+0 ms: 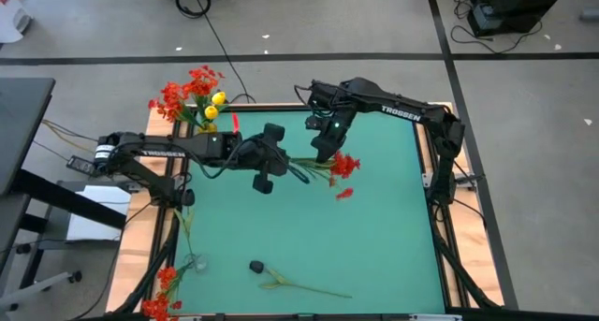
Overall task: Sort flowers into vase by color
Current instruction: Put the orange flowers into the transparent vase
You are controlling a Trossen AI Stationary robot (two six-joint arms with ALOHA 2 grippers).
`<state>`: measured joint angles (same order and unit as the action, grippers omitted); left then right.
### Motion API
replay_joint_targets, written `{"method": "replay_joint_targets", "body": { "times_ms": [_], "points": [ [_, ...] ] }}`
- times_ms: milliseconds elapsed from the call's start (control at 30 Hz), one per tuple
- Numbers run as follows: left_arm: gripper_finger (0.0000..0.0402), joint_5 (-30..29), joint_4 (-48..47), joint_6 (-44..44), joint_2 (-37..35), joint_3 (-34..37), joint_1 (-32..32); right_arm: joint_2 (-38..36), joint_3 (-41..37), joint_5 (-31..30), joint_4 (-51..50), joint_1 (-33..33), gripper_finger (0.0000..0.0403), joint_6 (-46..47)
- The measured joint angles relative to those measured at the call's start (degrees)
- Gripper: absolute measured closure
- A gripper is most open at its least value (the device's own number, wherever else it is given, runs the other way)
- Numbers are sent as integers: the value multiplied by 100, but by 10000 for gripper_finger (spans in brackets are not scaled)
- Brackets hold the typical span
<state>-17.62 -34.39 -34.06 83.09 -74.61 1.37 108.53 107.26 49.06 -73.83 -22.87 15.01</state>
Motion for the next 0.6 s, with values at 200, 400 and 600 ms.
{"method": "replay_joint_targets", "body": {
  "times_ms": [200,400,600],
  "points": [
    [398,444,-218,620,-52,0,15,-252,-1,-228,-87,-83,263,-337],
    [399,779,-182,1402,-63,0,45,-1092,0,-2060,138,-517,235,44],
    [400,756,643,2877,-254,2,196,-2256,0,-2948,1151,-684,235,224]
  ]
}}
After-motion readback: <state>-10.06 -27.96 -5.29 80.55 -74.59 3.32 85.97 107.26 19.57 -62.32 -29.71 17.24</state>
